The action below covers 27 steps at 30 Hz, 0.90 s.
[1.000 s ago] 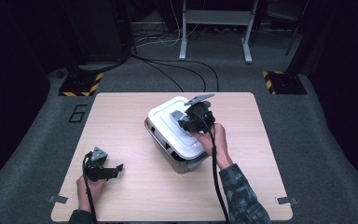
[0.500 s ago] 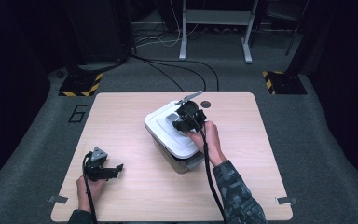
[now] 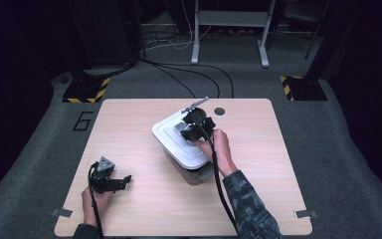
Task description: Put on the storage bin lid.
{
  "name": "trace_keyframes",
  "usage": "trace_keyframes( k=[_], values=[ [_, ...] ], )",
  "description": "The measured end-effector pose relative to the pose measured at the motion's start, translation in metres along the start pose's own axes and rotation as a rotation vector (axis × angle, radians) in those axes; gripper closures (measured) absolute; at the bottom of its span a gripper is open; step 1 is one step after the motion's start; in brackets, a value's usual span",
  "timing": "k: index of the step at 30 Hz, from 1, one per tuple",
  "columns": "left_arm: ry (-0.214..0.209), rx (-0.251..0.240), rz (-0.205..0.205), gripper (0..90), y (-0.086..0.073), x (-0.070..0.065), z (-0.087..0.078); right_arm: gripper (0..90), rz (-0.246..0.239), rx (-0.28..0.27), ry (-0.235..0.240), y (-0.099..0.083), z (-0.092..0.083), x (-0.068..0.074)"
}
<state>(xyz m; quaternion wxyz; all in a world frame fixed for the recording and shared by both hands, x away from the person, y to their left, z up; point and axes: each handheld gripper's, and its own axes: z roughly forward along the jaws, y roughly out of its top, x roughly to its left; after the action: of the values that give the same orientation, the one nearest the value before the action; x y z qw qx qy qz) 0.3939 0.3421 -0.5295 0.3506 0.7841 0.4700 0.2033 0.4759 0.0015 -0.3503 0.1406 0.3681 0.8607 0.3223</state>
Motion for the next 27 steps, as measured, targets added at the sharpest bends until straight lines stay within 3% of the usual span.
trace_keyframes(
  k=[5, 8, 9, 10, 11, 14, 19, 27],
  values=[
    [0.0, 0.0, -0.001, 13.4, 0.0, 0.0, 0.0, 53.4, 0.003, 0.002, 0.003, 0.0, -0.001, 0.0],
    [0.0, 0.001, 0.003, 13.4, 0.0, 0.0, 0.0, 38.9, 0.017, -0.009, 0.008, 0.0, -0.005, -0.001],
    [0.0, 0.001, 0.003, 13.4, 0.0, 0.0, 0.0, 38.9, 0.017, -0.009, 0.008, 0.0, -0.005, -0.001],
    [0.001, 0.0, 0.002, 13.4, 0.0, 0.0, 0.0, 31.8, 0.019, -0.019, 0.013, -0.001, -0.009, -0.002],
    [0.0, 0.001, 0.003, 13.4, 0.0, 0.0, 0.0, 31.8, 0.019, -0.019, 0.013, -0.001, -0.009, -0.002],
    [0.0, 0.0, 0.002, 13.4, 0.0, 0.0, 0.0, 20.3, 0.023, -0.027, 0.02, -0.004, -0.017, -0.004],
    [0.0, 0.0, 0.0, 13.4, 0.0, 0.0, 0.0, 13.5, 0.014, -0.055, 0.039, -0.012, -0.027, -0.007],
    [0.001, 0.0, 0.005, 13.5, 0.0, 0.0, 0.0, 5.8, 0.029, -0.105, 0.023, -0.029, -0.045, -0.016]
  ],
)
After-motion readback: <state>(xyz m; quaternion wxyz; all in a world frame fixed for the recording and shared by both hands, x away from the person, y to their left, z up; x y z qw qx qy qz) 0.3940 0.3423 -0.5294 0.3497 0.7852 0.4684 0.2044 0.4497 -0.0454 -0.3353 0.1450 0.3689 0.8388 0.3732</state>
